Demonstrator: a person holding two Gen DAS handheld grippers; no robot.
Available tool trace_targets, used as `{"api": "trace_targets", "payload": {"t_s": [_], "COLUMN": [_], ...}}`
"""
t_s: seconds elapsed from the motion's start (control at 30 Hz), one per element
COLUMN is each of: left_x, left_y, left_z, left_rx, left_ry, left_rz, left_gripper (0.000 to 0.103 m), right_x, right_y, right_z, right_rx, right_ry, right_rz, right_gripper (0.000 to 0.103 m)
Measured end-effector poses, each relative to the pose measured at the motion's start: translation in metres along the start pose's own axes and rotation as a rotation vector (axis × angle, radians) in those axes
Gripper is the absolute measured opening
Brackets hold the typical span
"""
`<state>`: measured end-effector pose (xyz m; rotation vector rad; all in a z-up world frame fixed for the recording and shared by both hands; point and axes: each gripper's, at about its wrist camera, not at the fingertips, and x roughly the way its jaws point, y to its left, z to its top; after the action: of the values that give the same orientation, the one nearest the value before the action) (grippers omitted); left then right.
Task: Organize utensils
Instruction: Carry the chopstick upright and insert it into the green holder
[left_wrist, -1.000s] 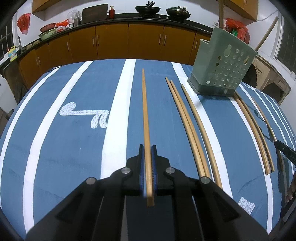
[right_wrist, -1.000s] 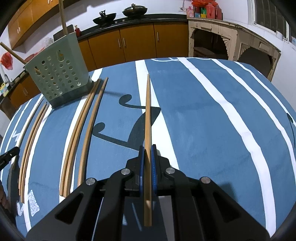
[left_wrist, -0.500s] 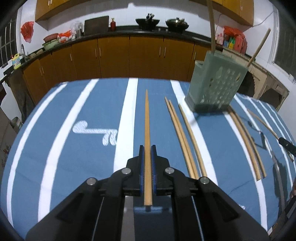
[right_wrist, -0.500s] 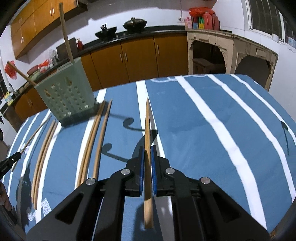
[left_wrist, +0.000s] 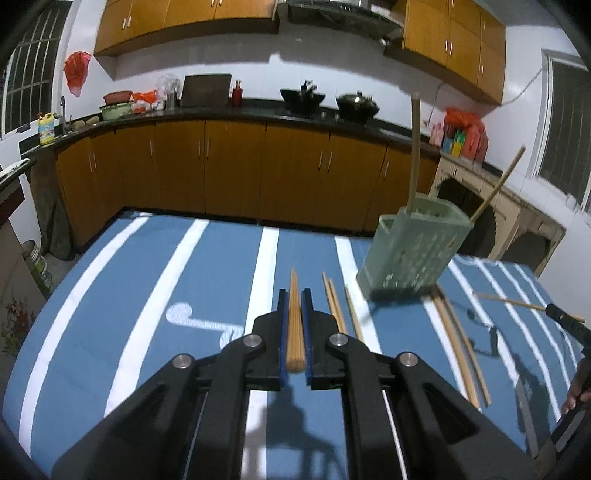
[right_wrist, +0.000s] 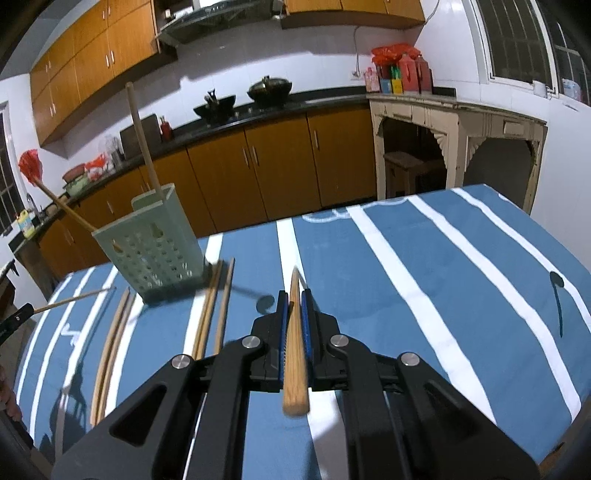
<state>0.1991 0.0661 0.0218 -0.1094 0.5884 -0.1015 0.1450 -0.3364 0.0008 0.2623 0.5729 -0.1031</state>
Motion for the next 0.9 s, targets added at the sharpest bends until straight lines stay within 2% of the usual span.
{"api": "trace_targets", "payload": {"t_s": [0.27,0.57,0.9], "left_x": [-0.015,-0.023,-0.039], "left_y": [0.001,-0.001,-0.017], "left_z": [0.019,0.030,0.054], "left_rx": [-0.018,-0.015,0.012], "left_ry": [-0.067,-0.094,-0.138], "left_rz": [-0.013,-0.018,-0.063], "left_gripper": [0.008,0.008,0.008], "right_x": [-0.008,-0.012,-0.028], "right_y": [0.004,0.011,0.034], "right_z": [0.013,0.020,0.048], "right_rx": [0.002,-0.012,-0.055], "right_ry": [-0.047,-0.069,-0.126], "right_rz": [0.013,0.024,0.095], "right_gripper": [0.008,0.008,0.008]}}
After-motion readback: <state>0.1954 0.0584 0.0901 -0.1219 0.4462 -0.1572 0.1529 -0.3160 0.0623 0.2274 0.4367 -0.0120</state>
